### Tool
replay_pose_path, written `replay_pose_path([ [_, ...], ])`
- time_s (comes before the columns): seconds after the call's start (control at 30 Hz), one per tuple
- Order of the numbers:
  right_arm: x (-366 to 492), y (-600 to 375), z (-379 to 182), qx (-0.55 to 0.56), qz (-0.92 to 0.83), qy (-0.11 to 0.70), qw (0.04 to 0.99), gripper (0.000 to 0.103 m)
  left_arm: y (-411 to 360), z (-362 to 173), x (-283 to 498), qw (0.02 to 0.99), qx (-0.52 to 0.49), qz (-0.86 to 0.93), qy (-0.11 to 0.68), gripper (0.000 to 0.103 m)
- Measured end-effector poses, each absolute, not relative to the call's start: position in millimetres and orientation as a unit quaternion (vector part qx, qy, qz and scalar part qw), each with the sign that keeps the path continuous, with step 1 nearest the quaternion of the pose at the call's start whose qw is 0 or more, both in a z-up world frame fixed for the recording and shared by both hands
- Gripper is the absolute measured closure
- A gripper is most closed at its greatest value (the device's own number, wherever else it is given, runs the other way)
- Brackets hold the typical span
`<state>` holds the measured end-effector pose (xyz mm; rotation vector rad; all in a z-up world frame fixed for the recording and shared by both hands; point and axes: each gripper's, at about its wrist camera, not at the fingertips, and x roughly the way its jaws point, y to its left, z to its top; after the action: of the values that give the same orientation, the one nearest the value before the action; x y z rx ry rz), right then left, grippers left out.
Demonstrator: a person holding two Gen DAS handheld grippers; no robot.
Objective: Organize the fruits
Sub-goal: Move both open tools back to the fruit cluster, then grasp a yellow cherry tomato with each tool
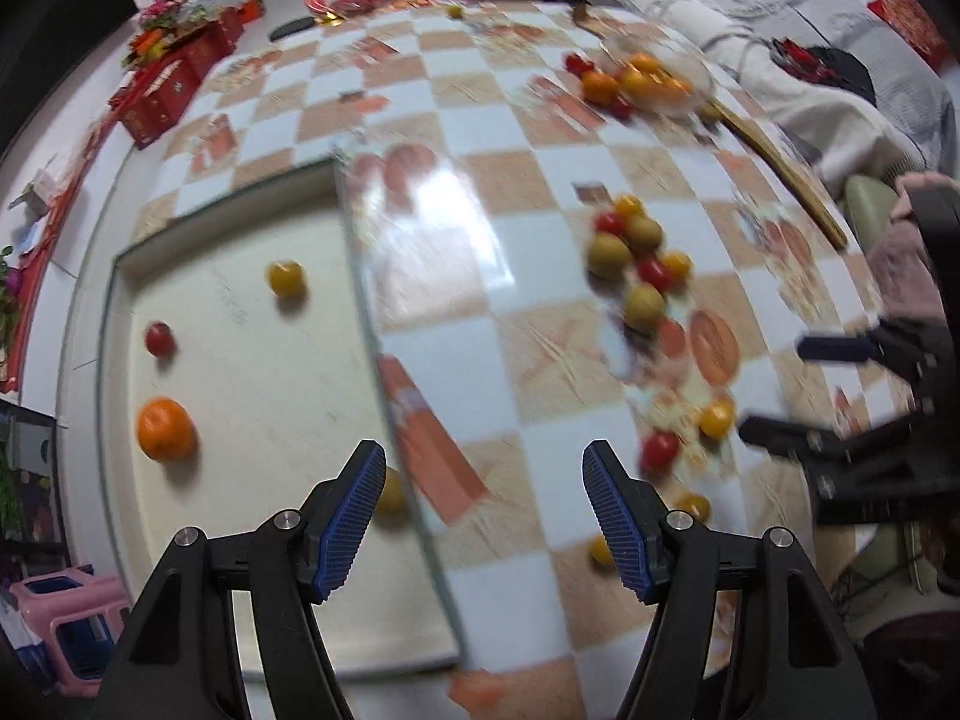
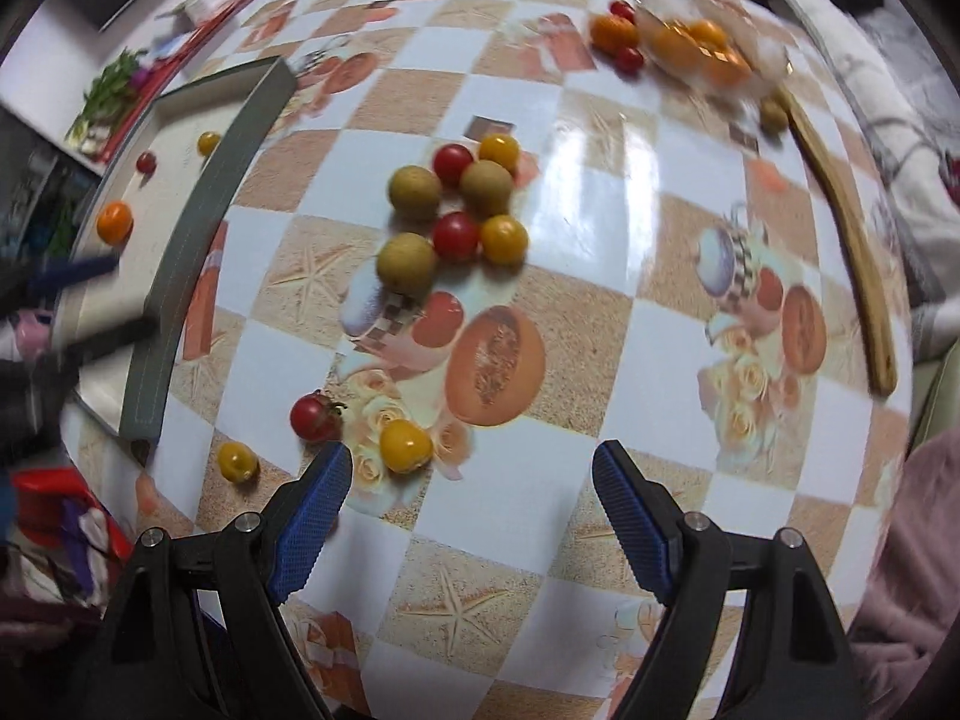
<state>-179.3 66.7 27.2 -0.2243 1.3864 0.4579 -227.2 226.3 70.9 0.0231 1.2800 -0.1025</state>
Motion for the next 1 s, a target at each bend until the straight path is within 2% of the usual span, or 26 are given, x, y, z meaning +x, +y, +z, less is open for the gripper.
replay_pose_path([
  [0.1,-178,64,24,-0.096,0.217,0.633,0.737,0.018,209,60,-244,0.788,0.023,-0.065,0.611,0.033],
  [0.23,-179,70,19,-0.104,0.239,0.635,0.727,0.033,194,46,-255,0.782,0.042,-0.075,0.617,0.033],
  [0.33,-179,76,13,-0.110,0.253,0.639,0.718,0.039,189,37,-257,0.781,0.049,-0.073,0.619,0.033],
  [0.8,-182,92,4,-0.131,0.272,0.639,0.707,0.041,168,17,-249,0.778,0.062,-0.071,0.622,0.033],
  [0.87,-184,95,4,-0.142,0.270,0.636,0.709,0.045,165,15,-249,0.777,0.066,-0.073,0.621,0.033],
  [0.93,-186,99,4,-0.155,0.267,0.631,0.712,0.056,163,13,-250,0.776,0.073,-0.071,0.622,0.034],
  [1.0,-187,101,5,-0.161,0.268,0.629,0.712,0.064,163,13,-250,0.777,0.071,-0.070,0.621,0.034],
])
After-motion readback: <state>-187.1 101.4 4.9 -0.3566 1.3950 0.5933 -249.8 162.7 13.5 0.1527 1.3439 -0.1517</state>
